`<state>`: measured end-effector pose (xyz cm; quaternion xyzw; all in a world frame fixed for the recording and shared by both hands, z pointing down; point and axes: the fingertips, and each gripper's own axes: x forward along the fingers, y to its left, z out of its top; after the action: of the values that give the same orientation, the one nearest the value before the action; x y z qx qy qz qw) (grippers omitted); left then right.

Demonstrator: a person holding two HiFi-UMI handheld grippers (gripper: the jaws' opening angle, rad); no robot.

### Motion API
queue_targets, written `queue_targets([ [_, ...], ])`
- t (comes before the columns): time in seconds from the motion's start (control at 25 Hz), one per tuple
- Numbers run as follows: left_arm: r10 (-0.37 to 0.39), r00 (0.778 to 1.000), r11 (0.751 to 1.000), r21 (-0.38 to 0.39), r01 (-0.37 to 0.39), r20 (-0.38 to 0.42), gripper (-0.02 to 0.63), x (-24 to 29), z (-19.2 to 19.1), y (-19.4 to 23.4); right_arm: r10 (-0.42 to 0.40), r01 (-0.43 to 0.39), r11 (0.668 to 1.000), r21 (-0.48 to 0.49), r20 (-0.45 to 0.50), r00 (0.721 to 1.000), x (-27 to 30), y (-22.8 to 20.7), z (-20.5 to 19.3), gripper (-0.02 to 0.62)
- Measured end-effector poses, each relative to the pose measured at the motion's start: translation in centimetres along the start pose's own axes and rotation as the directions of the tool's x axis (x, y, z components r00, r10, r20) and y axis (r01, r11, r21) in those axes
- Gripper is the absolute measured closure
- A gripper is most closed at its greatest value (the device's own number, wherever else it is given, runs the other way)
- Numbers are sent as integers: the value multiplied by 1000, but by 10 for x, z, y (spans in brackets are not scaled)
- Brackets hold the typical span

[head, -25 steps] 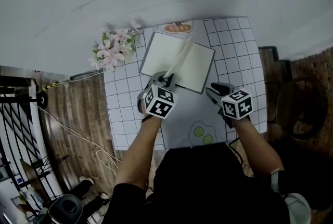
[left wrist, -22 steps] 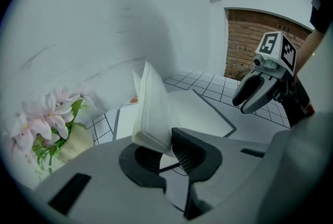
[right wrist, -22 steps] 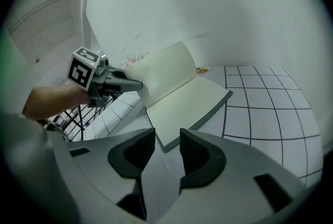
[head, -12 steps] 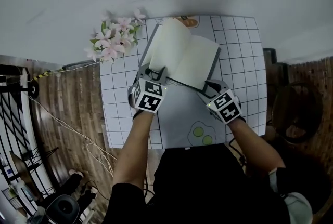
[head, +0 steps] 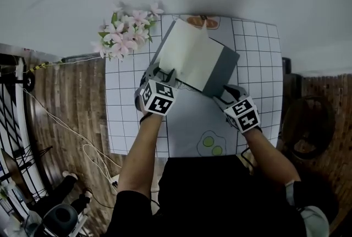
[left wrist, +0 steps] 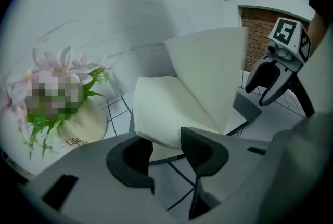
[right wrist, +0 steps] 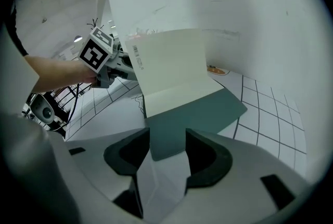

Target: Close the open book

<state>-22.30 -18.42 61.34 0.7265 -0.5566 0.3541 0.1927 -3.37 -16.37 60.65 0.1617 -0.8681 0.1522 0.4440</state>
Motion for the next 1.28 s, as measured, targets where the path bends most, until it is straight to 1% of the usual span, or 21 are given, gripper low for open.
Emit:
queue_targets([
  [0.16,9,1000,1000,-18,-9,-9,439,3,-7,5,-11,10,1000,-19,-22,1000,1,-1,-7,376],
  [0.36,41,999,999,-35,-41,15,426,-4,-11,9,-15,13,998,-58,-32,999,4,5,-9,371],
  [0.48,55,998,998,-6,-55,5,426,-8,-21,9,-19,16,995,-103,-32,999,11,12,-3,371],
  [0.6,71,997,997,34,-70,-34,426,-12,-35,13,-16,12,988,-154,-22,1000,23,24,10,367],
  [0.64,76,996,997,32,-75,-44,426,-14,-40,16,-13,11,986,-167,-15,1000,26,29,15,367],
  [0.72,85,995,996,5,-85,-48,426,-23,-51,19,-9,8,982,-187,-3,1000,29,38,22,367],
  [0.84,96,995,995,-14,-97,-27,426,-45,-57,18,-3,3,979,-202,1,1000,32,48,23,367],
  [0.96,61,998,998,34,-61,5,426,-59,-44,5,-14,13,980,-201,-5,1000,31,50,19,367],
  [1.12,-12,998,992,126,4,62,426,-54,-7,-16,-62,60,975,-215,-2,998,31,43,18,367],
  [1.2,-37,995,989,145,24,87,426,-45,10,-23,-88,86,969,-231,1,996,33,38,18,367],
  [1.28,-57,994,987,157,42,89,426,-34,18,-29,-106,104,965,-242,5,994,36,34,18,367],
])
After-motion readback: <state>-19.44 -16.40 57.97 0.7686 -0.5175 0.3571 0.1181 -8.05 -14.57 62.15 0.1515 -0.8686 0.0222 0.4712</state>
